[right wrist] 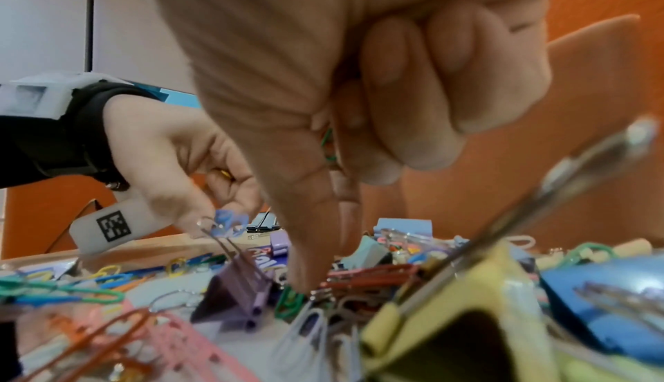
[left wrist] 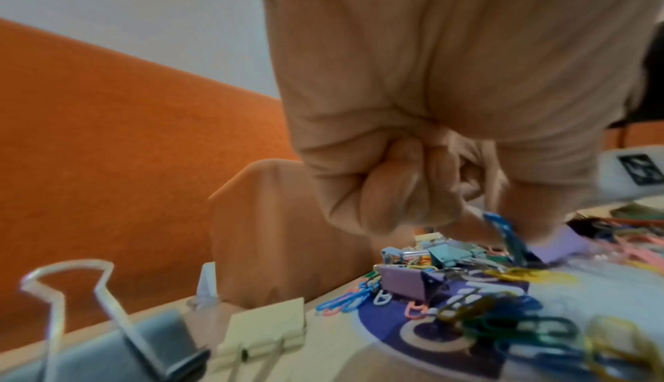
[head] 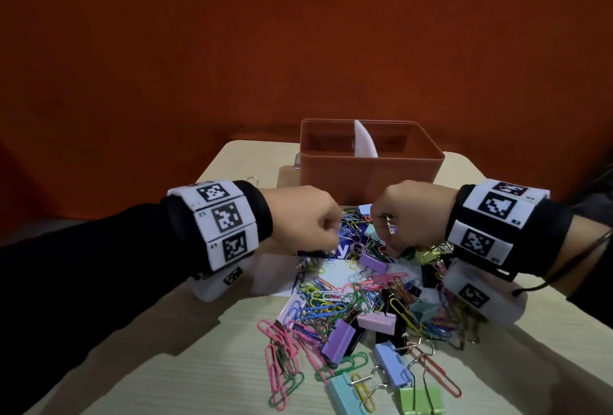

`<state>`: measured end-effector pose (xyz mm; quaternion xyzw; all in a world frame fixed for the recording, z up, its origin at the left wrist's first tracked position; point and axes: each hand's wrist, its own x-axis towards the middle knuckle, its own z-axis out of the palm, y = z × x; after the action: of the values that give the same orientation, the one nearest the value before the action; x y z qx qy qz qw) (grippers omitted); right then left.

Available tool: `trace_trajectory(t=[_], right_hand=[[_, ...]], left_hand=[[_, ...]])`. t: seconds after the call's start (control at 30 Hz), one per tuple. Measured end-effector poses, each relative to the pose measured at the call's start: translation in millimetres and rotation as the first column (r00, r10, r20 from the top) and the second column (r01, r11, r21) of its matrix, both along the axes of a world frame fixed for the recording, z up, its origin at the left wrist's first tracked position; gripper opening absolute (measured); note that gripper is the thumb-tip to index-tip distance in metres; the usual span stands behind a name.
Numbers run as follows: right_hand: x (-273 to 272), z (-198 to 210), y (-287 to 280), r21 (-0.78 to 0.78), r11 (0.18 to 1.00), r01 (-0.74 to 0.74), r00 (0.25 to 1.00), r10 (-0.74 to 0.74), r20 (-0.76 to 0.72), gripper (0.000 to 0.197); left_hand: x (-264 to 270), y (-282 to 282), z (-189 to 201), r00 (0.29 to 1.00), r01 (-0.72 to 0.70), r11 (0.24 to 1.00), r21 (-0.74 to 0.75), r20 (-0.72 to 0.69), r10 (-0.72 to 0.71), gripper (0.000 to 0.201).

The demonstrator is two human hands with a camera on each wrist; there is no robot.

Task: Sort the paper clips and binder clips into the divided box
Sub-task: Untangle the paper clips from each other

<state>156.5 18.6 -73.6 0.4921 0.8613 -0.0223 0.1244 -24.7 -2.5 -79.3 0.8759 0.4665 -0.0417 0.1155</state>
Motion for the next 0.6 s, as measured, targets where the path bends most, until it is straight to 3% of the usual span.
trace_trajectory(t=[0.1, 0.27, 0.4, 0.5, 0.6], right_hand=[[-1, 0, 1, -0.011, 1.0, -0.015, 0.997, 0.015, 0.072, 0.02], [-3, -3, 5, -0.028, 0.999, -0.037, 0.995, 0.04, 0.086, 0.012], [-5, -5, -1, -0.006, 0.998, -0.059, 0.997, 0.059, 0.04, 0.007], [-7, 1, 0, -0.013, 0.997, -0.075, 0.996, 0.074, -0.042, 0.011], [-9, 18, 6, -0.034, 0.999, -0.006, 0.984, 0.0, -0.18, 0.021]], left_hand=[[-12, 5, 3, 0.984, -0.134, 0.981, -0.141, 0.1, 0.148, 0.026], [-23, 8, 3, 0.858, -0.239, 0.884, -0.401, 0.339, 0.386, 0.03], [-20, 10, 8, 0.779, -0.261, 0.877, -0.404, 0.448, 0.438, 0.034], [-18, 17, 25, 0.672, -0.297, 0.858, -0.419, 0.547, 0.499, 0.034], [-17, 30, 46, 0.554, -0.328, 0.847, -0.417, 0.641, 0.531, 0.035]])
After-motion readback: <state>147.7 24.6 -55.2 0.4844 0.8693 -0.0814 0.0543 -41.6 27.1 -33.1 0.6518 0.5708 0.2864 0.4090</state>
